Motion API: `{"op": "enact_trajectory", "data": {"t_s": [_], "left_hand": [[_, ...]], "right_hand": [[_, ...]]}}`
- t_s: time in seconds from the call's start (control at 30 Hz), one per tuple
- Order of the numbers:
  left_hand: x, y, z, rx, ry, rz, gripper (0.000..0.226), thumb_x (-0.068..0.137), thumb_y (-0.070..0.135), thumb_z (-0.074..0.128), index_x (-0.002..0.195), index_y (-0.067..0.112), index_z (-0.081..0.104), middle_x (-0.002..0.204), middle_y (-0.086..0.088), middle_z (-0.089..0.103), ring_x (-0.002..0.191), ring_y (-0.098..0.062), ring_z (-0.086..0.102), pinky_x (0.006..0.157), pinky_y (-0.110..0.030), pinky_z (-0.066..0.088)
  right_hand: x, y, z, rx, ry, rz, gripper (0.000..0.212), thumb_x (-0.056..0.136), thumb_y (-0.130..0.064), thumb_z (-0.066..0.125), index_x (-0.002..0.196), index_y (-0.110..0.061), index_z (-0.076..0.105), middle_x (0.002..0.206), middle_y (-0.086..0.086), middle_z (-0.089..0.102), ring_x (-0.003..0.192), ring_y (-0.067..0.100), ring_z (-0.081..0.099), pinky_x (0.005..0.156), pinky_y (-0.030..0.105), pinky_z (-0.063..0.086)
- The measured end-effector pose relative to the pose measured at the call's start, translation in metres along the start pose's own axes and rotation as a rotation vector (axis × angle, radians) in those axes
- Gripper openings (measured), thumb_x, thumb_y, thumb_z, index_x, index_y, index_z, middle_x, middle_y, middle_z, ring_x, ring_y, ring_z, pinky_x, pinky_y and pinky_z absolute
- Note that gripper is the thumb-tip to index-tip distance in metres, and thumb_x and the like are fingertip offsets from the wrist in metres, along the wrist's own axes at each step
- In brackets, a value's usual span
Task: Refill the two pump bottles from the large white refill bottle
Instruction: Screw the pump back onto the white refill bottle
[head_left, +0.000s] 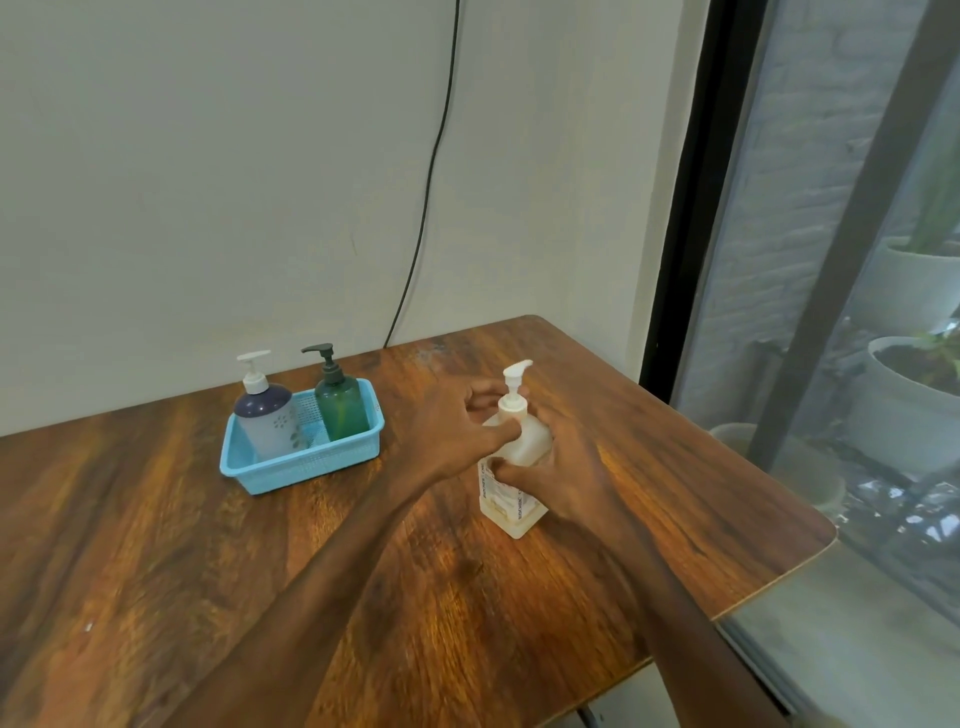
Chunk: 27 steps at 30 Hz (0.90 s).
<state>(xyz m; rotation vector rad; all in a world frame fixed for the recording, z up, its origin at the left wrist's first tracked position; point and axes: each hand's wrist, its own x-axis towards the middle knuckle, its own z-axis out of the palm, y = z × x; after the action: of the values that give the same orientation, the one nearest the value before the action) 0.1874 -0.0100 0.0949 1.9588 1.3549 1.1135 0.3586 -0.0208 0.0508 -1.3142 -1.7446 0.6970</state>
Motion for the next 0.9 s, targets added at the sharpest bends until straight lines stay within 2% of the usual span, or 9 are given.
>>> {"op": "enact_trajectory", "data": {"t_s": [0.07, 0.17, 0.23, 0.3, 0.43, 0.57, 0.7, 0.83, 0.9], "left_hand": [[-0.002, 0.002, 0.008, -0.034, -0.022, -0.014, 0.053, 0.071, 0.034, 0.077, 0.124, 0.027, 0.076, 0.119, 0.015, 0.077, 0.113, -0.001, 0.071, 0.102, -0.037, 0.059], [-0.004, 0.005, 0.017, -0.075, -0.009, -0.038, 0.059, 0.074, 0.052, 0.08, 0.127, 0.029, 0.072, 0.118, 0.017, 0.076, 0.109, 0.0, 0.07, 0.096, -0.03, 0.061], [-0.003, 0.007, 0.022, -0.068, -0.003, -0.046, 0.042, 0.083, 0.05, 0.082, 0.119, 0.03, 0.073, 0.108, 0.021, 0.075, 0.099, 0.004, 0.07, 0.086, -0.018, 0.059], [-0.001, 0.007, 0.026, -0.076, 0.014, -0.038, 0.031, 0.089, 0.045, 0.079, 0.114, 0.028, 0.073, 0.105, 0.019, 0.075, 0.096, 0.003, 0.07, 0.08, -0.015, 0.055], [0.003, 0.001, 0.027, -0.112, -0.02, -0.029, 0.028, 0.091, 0.038, 0.08, 0.116, 0.031, 0.07, 0.108, 0.021, 0.075, 0.1, 0.008, 0.069, 0.083, -0.012, 0.055], [0.002, -0.018, 0.01, -0.111, 0.049, -0.018, 0.055, 0.075, 0.041, 0.094, 0.124, 0.03, 0.071, 0.115, 0.014, 0.075, 0.107, -0.003, 0.07, 0.092, -0.026, 0.06], [0.0, -0.023, 0.001, -0.047, 0.043, -0.007, 0.052, 0.074, 0.05, 0.091, 0.121, 0.032, 0.078, 0.113, 0.013, 0.079, 0.106, -0.007, 0.074, 0.096, -0.042, 0.062], [0.002, -0.018, 0.0, 0.002, 0.029, -0.006, 0.048, 0.077, 0.045, 0.088, 0.123, 0.031, 0.077, 0.118, 0.014, 0.078, 0.109, -0.007, 0.072, 0.098, -0.042, 0.061], [0.001, -0.016, 0.002, 0.008, 0.043, -0.015, 0.046, 0.082, 0.031, 0.087, 0.126, 0.027, 0.076, 0.122, 0.01, 0.076, 0.109, -0.008, 0.071, 0.097, -0.037, 0.061]], "right_hand": [[0.002, 0.001, 0.0, 0.009, 0.003, 0.007, 0.051, 0.071, -0.035, 0.089, 0.115, -0.033, 0.063, 0.1, -0.017, 0.073, 0.088, -0.005, 0.07, 0.074, 0.028, 0.061], [0.003, -0.001, 0.0, 0.003, -0.003, 0.012, 0.045, 0.074, -0.036, 0.088, 0.11, -0.041, 0.062, 0.099, -0.021, 0.071, 0.089, -0.009, 0.067, 0.073, 0.018, 0.057], [0.004, 0.001, 0.002, 0.004, -0.002, 0.013, 0.056, 0.074, -0.039, 0.087, 0.124, -0.033, 0.062, 0.112, -0.014, 0.072, 0.098, 0.002, 0.069, 0.079, 0.028, 0.06], [0.003, 0.001, 0.004, 0.006, 0.005, 0.006, 0.07, 0.07, -0.04, 0.088, 0.132, -0.03, 0.057, 0.118, -0.012, 0.07, 0.101, 0.007, 0.069, 0.082, 0.035, 0.061], [0.002, 0.002, 0.001, 0.008, 0.007, 0.007, 0.069, 0.066, -0.04, 0.089, 0.127, -0.027, 0.059, 0.113, -0.012, 0.071, 0.094, 0.004, 0.071, 0.079, 0.034, 0.062], [-0.001, 0.0, -0.003, 0.021, -0.009, 0.004, 0.055, 0.072, -0.031, 0.09, 0.116, -0.042, 0.057, 0.093, -0.03, 0.064, 0.084, -0.011, 0.067, 0.069, 0.016, 0.058], [0.0, -0.002, -0.001, 0.02, -0.024, -0.004, 0.071, 0.073, -0.035, 0.089, 0.135, -0.033, 0.054, 0.108, -0.026, 0.061, 0.091, -0.003, 0.066, 0.076, 0.026, 0.06], [0.0, 0.002, 0.0, 0.029, -0.007, -0.005, 0.075, 0.07, -0.039, 0.089, 0.137, -0.028, 0.056, 0.113, -0.02, 0.066, 0.093, 0.002, 0.069, 0.079, 0.034, 0.063], [0.0, 0.002, 0.0, 0.036, -0.006, 0.006, 0.075, 0.069, -0.041, 0.089, 0.135, -0.029, 0.057, 0.11, -0.02, 0.067, 0.094, 0.003, 0.07, 0.08, 0.036, 0.063]]}}
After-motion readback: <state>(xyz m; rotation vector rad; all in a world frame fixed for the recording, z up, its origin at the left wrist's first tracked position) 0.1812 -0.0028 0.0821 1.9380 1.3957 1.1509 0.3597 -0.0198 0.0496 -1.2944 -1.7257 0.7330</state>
